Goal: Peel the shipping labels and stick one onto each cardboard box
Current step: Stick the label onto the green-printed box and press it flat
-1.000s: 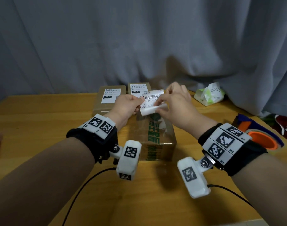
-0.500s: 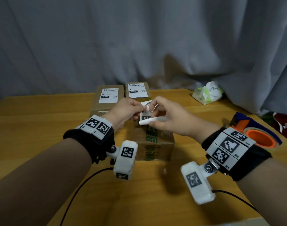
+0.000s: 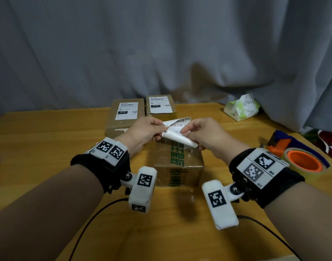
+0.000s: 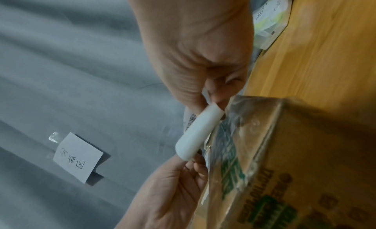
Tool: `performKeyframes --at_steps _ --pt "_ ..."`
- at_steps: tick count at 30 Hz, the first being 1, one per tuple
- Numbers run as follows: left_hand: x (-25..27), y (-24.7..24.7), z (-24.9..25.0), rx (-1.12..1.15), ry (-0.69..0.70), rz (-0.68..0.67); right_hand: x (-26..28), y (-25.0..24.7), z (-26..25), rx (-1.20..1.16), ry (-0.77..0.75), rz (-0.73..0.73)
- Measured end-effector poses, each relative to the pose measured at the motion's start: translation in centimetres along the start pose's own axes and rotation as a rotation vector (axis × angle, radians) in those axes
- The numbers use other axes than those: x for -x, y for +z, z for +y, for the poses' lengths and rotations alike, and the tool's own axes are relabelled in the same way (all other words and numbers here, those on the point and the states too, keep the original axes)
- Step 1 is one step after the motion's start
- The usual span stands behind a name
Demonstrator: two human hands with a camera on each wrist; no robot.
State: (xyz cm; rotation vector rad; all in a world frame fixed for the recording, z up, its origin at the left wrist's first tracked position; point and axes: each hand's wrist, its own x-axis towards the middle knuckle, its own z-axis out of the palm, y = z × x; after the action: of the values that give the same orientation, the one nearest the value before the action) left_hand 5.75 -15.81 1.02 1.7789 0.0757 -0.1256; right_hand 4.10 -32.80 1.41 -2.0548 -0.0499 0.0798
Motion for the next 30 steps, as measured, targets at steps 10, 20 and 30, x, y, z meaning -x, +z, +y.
performKeyframes --at_steps 10,20,30 --pt "-0.4 0.0 0.4 -0.279 0.063 -0.008 -1.5 0.5 0.3 0.126 0.063 0.008" --pt "-1.1 0.2 0.3 -0.441 0.092 0.012 -2.1 0.5 0.4 0.277 0.033 0.038" --pt "-2.2 0.2 -0.1 -0.703 0.146 0.05 -2.2 0.6 0.4 0.368 0.025 0.038"
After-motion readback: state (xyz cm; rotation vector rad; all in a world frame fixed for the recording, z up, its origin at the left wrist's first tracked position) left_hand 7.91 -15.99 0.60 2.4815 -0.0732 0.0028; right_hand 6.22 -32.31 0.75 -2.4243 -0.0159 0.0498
